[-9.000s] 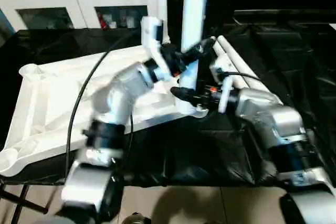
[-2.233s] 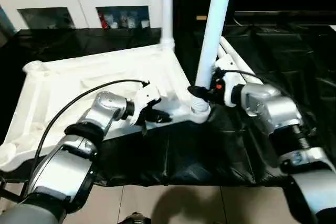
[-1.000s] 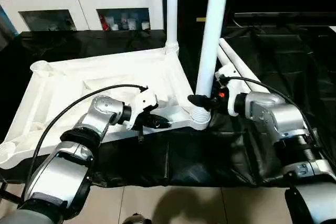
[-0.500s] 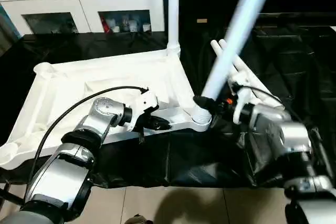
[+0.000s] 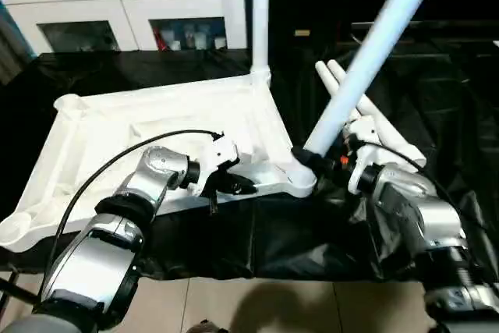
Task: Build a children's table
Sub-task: Insert table leg to table base
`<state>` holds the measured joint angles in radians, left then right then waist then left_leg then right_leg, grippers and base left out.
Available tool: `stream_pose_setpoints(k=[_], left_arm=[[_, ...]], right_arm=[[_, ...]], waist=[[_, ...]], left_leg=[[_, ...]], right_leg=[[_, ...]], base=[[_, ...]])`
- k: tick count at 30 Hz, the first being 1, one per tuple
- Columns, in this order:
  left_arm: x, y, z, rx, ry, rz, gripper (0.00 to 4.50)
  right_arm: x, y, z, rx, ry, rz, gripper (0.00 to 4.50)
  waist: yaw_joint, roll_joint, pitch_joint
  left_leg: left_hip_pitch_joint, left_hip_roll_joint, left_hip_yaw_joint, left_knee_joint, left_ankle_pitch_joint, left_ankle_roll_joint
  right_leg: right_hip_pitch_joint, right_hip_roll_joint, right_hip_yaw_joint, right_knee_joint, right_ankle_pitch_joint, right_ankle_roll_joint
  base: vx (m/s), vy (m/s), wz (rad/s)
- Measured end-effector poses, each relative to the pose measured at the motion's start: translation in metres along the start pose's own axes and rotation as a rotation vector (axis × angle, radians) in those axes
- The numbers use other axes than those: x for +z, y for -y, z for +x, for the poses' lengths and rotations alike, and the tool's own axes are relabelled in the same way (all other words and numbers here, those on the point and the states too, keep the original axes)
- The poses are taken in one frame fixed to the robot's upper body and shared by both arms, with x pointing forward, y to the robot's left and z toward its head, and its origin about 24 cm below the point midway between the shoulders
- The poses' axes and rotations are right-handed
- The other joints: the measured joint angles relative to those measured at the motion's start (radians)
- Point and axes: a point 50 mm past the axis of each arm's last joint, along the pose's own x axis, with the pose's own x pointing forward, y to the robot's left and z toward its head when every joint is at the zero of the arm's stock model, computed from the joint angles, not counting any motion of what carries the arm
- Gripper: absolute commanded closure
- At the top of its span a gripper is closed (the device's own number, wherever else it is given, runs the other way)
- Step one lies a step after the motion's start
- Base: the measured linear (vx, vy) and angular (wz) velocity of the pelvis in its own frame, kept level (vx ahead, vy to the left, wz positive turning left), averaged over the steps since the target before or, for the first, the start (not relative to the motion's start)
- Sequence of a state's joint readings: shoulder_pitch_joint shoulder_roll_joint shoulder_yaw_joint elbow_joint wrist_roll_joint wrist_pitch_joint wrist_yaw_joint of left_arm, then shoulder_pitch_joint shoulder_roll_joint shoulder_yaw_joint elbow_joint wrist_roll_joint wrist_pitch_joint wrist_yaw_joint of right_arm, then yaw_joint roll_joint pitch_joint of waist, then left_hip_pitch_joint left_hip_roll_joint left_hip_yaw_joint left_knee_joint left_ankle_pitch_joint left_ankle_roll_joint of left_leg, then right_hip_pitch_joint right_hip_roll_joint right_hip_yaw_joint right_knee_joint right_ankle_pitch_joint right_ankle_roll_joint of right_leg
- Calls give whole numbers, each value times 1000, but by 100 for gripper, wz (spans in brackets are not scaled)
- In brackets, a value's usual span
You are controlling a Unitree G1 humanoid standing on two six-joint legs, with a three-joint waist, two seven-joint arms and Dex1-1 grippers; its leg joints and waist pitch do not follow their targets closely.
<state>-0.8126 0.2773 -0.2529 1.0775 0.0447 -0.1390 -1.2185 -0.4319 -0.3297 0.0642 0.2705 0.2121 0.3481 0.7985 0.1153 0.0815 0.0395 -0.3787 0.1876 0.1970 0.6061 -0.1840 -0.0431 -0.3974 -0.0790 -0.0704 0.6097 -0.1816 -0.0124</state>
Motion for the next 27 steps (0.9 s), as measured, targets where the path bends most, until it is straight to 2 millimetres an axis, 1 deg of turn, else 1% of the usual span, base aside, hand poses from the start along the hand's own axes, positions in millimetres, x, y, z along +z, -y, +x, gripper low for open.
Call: stream_pose_setpoints(k=[3,6,9,11,16,20,22,27], left_arm=[[0,0,0,1,-1,1,450],[-1,1,0,1,1,1,450],[-2,2,1,-2,2,1,450],[-3,2,1,-4,3,2,450],[-4,3,-2,-15,-1,4,450],[-5,4,-6,-44,-6,23,450],[-6,4,-10,-66,-14,39,450],[-6,6,-15,-128,-38,69,450]], right_arm=[[3,-2,2,10,-36,-49,262],[5,-3,3,21,-58,-63,262],[6,-4,4,45,-87,-82,262],[6,-5,4,53,-94,-85,262],[6,-4,8,90,-86,-81,262],[6,-5,12,160,-80,-81,262],[5,-6,11,203,-83,-94,262],[4,-13,7,314,-93,-109,262]], waist=[[-1,-1,0],[-1,-3,-1],[0,-9,-2],[1,-10,-2],[-5,-13,-3],[-9,-20,-2],[-8,-26,-2],[-4,-32,-3]], left_leg=[[1,0,0,0,0,0],[2,-1,0,-2,0,0],[7,-2,1,-6,0,0],[10,-2,1,-8,0,0],[12,-3,1,-11,0,0],[12,-3,1,-13,0,0],[12,-3,1,-15,0,0],[13,-3,1,-16,0,-1]], right_leg=[[1,0,0,0,-1,2],[2,0,1,-1,-4,7],[6,-1,1,-1,-6,9],[8,-1,1,-2,-7,10],[9,-1,1,-3,-7,9],[9,-1,1,-3,-8,8],[9,-1,1,-3,-8,7],[9,-1,1,-3,-9,6]], base=[[0,0,0],[0,0,0],[0,0,0],[0,0,0],[0,0,0],[0,0,0],[0,0,0],[0,0,0]])
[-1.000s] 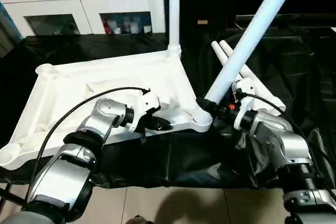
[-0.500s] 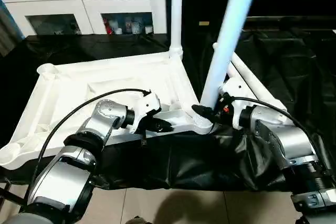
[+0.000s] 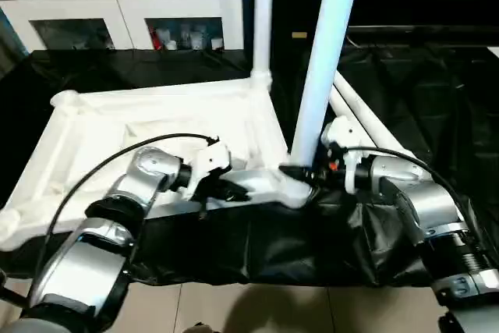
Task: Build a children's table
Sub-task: Insert table leg to table base
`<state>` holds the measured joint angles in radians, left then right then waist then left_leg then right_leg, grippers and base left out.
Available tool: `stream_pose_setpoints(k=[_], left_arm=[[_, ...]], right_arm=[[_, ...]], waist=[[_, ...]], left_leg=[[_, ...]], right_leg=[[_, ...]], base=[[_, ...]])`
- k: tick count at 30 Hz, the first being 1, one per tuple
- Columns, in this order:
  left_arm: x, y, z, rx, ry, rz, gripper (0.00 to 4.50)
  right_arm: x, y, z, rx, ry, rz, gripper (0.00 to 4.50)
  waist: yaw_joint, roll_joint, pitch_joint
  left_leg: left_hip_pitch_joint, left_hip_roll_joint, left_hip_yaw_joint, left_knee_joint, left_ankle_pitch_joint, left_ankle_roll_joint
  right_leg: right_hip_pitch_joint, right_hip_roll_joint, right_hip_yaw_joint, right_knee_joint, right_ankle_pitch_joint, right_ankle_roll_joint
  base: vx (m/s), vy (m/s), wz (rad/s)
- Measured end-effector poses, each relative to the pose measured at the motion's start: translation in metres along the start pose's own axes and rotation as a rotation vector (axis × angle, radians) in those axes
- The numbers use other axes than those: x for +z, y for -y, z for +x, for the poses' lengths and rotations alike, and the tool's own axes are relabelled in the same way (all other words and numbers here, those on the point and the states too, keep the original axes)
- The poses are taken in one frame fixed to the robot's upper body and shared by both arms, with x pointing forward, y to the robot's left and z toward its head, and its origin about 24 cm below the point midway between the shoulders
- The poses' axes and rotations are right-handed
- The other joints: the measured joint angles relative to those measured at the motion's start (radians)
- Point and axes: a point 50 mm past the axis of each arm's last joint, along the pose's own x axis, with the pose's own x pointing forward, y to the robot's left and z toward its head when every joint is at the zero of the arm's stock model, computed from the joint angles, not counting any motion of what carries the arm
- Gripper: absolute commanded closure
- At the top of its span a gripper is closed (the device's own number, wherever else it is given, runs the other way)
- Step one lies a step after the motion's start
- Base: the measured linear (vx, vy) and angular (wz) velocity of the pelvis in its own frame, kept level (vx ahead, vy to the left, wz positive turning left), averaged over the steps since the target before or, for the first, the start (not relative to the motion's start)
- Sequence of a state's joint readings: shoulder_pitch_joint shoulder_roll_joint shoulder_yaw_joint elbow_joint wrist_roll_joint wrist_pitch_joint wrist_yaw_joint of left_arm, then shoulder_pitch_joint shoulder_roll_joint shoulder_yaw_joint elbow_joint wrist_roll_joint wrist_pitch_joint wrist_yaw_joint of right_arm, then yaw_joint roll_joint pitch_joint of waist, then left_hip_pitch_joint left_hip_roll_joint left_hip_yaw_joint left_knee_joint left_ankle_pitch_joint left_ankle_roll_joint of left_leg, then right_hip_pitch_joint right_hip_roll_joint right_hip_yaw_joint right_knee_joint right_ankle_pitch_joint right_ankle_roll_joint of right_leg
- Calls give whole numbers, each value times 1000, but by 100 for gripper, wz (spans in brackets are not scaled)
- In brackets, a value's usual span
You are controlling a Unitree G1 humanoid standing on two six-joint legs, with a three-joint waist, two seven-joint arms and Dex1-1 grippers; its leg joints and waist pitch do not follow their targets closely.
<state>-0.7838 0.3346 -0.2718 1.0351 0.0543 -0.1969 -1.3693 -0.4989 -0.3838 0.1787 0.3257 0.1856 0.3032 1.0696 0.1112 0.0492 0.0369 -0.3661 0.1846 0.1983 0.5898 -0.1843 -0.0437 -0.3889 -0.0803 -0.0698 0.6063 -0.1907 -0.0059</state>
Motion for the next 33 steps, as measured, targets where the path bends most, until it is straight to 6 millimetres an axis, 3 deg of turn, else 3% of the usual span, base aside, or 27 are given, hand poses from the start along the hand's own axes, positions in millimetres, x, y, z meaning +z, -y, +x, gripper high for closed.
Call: stream_pose_setpoints(k=[4,13,19,24,28,33], left_arm=[[-1,2,-4,-41,-14,17,450],[-3,1,-7,-39,-19,-9,450],[6,-13,8,156,7,-101,450],[21,-20,32,302,42,-169,450],[29,-22,40,361,32,-136,450],[29,-23,33,386,20,-50,450]], right_arm=[[-1,-7,-1,73,-7,-20,262],[-2,-8,4,75,5,-16,262],[3,21,31,-263,44,65,263],[7,42,38,-547,21,93,263],[7,47,39,-646,57,120,263],[10,45,41,-648,142,127,263]], waist=[[4,-6,0],[0,-8,0],[-22,-15,10],[-24,-14,12],[-21,-19,10],[-23,-19,10]], left_leg=[[0,0,0,0,0,0],[3,0,0,-1,0,-1],[7,-1,-1,-1,2,-3],[5,-3,0,-2,2,-3],[4,-6,0,-7,1,-2],[-1,-5,0,-12,2,-2]], right_leg=[[0,0,0,0,0,0],[1,0,1,0,0,0],[2,0,0,-1,-2,3],[4,0,3,-12,0,0],[4,-2,4,-12,7,-9],[-3,-1,2,-11,5,-6]], base=[[0,0,0],[0,0,0],[0,0,0],[0,0,0],[0,0,0],[12,-3,1]])
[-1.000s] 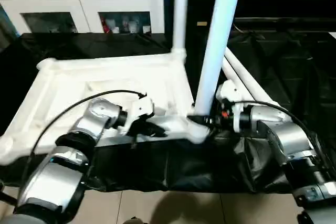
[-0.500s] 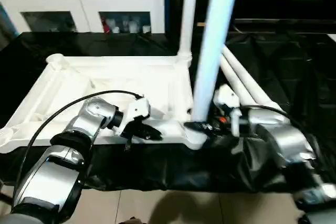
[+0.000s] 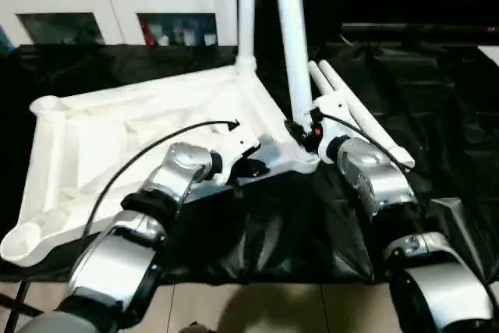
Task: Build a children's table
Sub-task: Insert table leg to table base
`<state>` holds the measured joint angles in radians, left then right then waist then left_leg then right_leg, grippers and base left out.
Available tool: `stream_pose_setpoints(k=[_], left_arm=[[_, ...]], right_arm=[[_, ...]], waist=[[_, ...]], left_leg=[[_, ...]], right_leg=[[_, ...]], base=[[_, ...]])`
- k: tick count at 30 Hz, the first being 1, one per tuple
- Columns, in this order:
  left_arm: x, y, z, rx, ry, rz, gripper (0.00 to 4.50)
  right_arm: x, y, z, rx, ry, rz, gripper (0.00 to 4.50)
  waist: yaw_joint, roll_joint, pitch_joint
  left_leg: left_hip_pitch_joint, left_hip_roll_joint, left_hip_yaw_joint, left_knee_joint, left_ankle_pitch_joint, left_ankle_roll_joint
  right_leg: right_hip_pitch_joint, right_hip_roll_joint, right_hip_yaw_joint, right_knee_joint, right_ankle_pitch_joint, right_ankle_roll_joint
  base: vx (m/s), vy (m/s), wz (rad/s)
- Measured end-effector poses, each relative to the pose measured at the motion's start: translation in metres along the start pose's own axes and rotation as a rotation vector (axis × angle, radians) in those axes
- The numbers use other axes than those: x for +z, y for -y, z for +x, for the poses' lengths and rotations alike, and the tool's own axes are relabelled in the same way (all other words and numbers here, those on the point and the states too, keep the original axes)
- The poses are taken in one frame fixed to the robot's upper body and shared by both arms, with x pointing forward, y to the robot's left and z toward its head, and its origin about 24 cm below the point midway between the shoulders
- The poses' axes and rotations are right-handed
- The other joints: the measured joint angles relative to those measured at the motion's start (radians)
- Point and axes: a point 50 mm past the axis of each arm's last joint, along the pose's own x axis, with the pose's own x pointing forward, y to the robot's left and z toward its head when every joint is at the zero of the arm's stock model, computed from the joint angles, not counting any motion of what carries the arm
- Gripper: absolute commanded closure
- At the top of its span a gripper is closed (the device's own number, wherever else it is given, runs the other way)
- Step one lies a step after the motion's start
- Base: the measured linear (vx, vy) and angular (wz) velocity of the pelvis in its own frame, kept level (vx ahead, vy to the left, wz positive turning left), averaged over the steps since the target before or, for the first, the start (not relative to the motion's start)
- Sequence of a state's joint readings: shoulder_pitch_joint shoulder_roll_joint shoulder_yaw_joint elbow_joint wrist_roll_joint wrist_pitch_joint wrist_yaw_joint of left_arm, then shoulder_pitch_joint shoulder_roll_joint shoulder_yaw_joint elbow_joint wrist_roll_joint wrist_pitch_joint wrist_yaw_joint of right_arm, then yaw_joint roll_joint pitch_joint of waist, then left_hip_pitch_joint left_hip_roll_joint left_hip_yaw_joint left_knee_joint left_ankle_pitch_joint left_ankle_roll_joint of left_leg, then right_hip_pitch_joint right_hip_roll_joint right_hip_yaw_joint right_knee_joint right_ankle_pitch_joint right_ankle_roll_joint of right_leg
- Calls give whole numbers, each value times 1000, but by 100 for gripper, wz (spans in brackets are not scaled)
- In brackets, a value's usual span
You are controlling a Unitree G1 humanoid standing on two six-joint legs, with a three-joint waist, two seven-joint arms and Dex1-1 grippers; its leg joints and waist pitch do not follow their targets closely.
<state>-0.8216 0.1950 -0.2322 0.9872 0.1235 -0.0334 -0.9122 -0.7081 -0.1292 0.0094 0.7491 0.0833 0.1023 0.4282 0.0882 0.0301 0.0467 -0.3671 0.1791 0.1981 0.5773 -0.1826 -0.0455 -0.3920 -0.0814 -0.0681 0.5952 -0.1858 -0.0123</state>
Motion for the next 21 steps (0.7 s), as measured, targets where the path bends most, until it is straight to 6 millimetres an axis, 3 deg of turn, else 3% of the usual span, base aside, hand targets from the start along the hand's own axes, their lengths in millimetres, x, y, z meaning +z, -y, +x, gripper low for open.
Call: stream_pose_setpoints(k=[7,8,9,12,14,16,21], left_arm=[[-4,-1,-16,-37,50,51,450],[-4,-1,-17,-46,66,31,406],[-4,-2,-21,-68,91,-6,395],[15,-6,-30,-152,240,-60,395],[33,-13,-38,-176,340,-90,357],[49,-23,-50,-191,437,-123,353],[64,-32,-59,-191,556,-211,304]], right_arm=[[0,0,-8,69,104,98,263],[3,2,-10,84,119,101,263],[9,5,-14,115,145,104,263],[24,5,-22,229,206,88,263],[28,5,-27,288,214,81,263],[30,6,-32,348,204,74,263],[28,6,-43,444,185,98,263]], waist=[[-1,19,9],[0,21,10],[2,24,12],[9,27,13],[14,28,13],[20,34,13],[23,45,15]], left_leg=[[-12,1,1,1,0,0],[-16,2,1,3,0,0],[-22,2,1,6,3,5],[-36,6,0,20,-1,11],[-37,7,0,23,-1,11],[-36,7,1,25,-1,11],[-27,7,1,26,-3,5]], right_leg=[[-13,1,0,2,0,0],[-15,1,-1,3,0,0],[-20,1,-1,5,0,-1],[-35,1,-2,18,-1,-3],[-36,2,-2,20,-1,-3],[-35,2,-2,20,-1,-4],[-23,2,-1,20,0,-5]], base=[[0,0,0],[0,0,0],[0,0,0],[0,0,0],[0,0,0],[0,0,0],[0,0,0]])
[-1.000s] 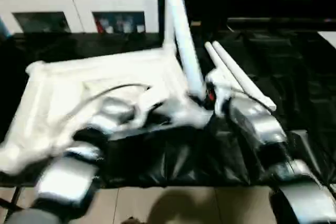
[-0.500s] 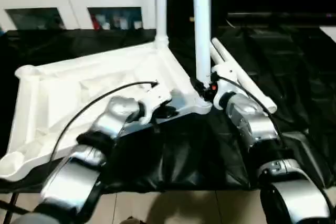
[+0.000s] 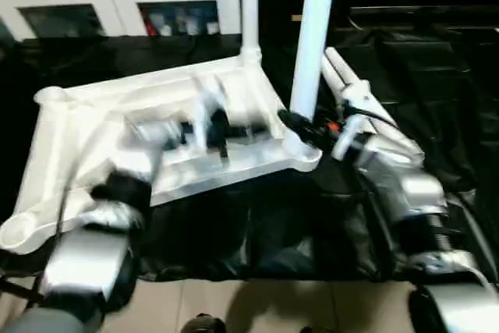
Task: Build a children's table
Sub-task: Insert table leg to table base
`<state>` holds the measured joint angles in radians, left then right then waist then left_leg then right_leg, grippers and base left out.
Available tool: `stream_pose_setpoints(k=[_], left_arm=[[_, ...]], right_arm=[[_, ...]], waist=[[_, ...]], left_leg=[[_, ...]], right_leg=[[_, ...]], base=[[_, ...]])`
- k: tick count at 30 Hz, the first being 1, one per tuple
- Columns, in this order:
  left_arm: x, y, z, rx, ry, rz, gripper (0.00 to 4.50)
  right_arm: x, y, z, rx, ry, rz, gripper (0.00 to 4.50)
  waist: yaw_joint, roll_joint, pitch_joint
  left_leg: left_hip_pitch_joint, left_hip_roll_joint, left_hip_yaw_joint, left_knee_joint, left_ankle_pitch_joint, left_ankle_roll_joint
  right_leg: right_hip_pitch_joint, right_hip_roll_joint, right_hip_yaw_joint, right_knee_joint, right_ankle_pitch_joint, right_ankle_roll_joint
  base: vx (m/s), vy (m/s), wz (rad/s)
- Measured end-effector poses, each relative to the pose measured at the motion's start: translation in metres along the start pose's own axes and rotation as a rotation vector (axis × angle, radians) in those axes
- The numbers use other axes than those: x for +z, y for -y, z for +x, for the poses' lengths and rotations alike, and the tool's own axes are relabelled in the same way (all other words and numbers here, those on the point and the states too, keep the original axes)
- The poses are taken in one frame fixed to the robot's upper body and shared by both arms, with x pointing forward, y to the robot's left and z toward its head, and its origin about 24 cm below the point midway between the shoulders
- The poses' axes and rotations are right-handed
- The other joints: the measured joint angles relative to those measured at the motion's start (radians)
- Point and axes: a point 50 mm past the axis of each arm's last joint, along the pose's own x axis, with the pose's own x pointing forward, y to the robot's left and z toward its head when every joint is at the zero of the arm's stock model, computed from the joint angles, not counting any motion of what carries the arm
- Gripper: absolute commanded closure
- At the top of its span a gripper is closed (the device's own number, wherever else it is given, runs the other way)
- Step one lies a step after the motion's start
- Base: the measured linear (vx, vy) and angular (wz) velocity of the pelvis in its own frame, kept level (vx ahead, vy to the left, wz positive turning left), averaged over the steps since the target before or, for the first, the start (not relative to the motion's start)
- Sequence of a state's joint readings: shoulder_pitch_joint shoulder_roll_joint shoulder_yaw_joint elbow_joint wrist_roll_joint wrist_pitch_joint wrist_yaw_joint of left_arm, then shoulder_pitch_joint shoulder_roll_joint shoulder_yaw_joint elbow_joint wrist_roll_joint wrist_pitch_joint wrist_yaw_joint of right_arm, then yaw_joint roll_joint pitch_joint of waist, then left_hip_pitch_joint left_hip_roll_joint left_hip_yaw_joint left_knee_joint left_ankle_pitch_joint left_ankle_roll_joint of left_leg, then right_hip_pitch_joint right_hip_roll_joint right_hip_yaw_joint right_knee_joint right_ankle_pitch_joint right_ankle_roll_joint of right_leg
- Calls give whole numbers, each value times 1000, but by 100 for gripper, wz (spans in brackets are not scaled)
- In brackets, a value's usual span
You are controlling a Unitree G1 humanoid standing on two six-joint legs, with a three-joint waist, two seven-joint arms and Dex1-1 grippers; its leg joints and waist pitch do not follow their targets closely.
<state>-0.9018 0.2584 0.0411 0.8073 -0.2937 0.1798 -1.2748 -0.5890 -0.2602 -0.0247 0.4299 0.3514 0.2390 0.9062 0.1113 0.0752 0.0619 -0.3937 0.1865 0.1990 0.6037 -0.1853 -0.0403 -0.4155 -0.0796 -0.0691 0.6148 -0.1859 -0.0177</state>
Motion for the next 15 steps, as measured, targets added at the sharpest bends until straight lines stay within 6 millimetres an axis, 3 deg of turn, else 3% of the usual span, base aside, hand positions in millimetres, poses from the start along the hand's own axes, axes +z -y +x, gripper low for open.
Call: stream_pose_setpoints(k=[6,15], left_arm=[[10,13,20,-127,132,-166,250],[8,20,35,-162,154,-217,171]], right_arm=[[4,-14,3,113,-30,3,263],[3,-15,-3,127,-67,20,263]], waist=[[2,1,0],[1,1,0]], left_leg=[[-1,0,0,0,1,0],[-2,1,0,0,3,4]], right_leg=[[-1,0,0,0,0,0],[-1,1,-1,0,0,0]], base=[[0,0,0],[0,0,0]])
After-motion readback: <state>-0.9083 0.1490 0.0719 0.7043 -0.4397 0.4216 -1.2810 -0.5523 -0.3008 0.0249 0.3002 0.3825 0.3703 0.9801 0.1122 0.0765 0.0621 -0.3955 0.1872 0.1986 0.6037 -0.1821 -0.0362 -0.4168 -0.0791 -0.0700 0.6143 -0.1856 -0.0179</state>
